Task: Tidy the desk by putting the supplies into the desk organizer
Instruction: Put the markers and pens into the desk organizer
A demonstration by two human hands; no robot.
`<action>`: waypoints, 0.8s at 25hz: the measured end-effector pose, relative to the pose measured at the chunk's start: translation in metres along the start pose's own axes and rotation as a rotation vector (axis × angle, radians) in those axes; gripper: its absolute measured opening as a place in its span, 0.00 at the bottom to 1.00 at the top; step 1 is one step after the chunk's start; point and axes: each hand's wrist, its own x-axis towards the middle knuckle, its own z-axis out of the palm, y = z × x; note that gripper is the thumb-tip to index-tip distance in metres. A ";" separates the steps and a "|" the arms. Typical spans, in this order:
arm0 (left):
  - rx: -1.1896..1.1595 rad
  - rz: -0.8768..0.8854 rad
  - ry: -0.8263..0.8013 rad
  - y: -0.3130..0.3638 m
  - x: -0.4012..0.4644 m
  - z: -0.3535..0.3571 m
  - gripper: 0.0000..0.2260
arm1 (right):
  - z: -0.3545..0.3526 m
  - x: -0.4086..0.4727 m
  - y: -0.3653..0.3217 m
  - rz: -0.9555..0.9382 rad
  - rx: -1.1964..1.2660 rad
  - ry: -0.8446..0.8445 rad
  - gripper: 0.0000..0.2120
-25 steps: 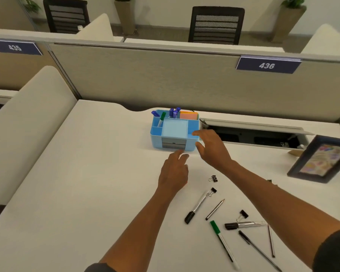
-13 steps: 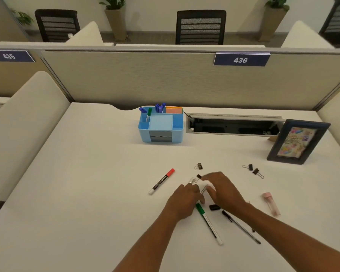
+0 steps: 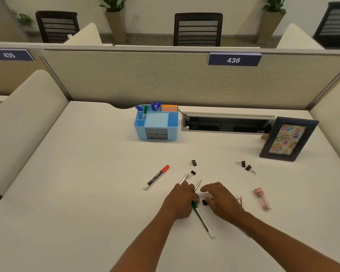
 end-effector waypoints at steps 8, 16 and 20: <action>0.028 0.021 -0.050 -0.014 0.004 -0.007 0.10 | -0.002 -0.003 -0.016 -0.058 -0.067 0.032 0.14; -0.123 -0.031 -0.059 -0.052 0.013 -0.049 0.08 | -0.010 0.025 -0.052 0.111 0.187 -0.144 0.17; -0.576 -0.243 0.183 -0.065 0.010 -0.063 0.11 | -0.031 0.062 -0.066 0.191 0.401 -0.087 0.21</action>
